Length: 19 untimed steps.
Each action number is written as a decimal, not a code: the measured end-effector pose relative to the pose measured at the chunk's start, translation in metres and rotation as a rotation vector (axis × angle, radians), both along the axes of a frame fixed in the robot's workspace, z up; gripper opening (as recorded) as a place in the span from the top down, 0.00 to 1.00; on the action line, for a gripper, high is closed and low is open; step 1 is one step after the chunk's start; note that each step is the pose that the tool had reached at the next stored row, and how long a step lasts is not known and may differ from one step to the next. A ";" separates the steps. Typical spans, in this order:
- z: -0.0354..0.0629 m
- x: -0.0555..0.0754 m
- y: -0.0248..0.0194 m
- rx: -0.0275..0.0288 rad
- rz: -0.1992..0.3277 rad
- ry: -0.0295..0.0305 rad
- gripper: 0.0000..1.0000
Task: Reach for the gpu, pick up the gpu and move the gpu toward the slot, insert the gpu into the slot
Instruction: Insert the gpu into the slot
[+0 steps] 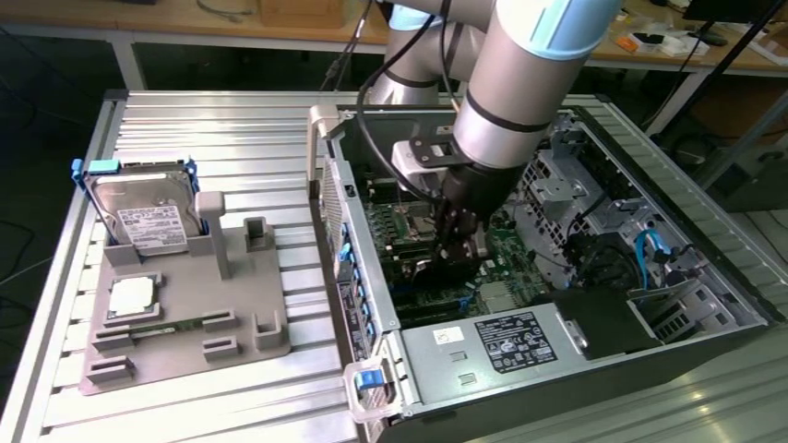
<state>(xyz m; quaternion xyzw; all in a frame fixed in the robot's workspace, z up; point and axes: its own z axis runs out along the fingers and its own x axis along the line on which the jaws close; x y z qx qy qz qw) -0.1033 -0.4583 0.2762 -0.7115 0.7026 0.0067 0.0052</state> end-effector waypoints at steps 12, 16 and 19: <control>0.0011 0.000 0.0027 -0.0006 0.000 0.0000 0.89; 0.0011 0.000 0.0036 -0.0005 0.000 0.0000 0.89; 0.0011 0.000 0.0039 -0.0006 0.000 0.0000 0.89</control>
